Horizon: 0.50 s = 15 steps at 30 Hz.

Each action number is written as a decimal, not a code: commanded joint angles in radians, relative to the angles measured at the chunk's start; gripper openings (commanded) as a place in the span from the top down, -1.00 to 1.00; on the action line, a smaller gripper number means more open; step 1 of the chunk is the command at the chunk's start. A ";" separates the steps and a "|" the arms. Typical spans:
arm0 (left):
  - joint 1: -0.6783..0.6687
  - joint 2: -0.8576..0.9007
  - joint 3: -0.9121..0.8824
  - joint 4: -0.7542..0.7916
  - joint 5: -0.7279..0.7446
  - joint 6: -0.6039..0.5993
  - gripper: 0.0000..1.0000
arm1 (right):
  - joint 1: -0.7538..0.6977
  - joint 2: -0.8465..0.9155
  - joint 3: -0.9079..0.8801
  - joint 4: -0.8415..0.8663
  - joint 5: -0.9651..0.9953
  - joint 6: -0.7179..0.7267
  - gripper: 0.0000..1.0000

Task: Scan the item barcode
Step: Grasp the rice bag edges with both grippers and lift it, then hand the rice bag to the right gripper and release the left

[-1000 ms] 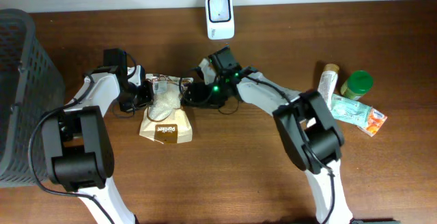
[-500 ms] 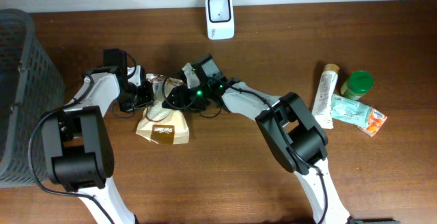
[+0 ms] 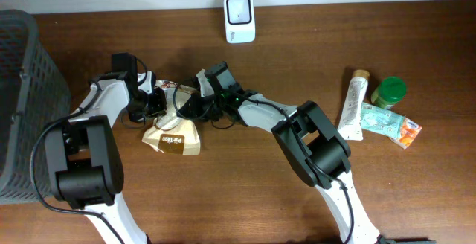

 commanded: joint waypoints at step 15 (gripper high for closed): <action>-0.006 -0.132 0.124 -0.134 -0.010 0.002 -0.27 | -0.222 -0.305 -0.007 -0.597 0.027 -0.637 0.91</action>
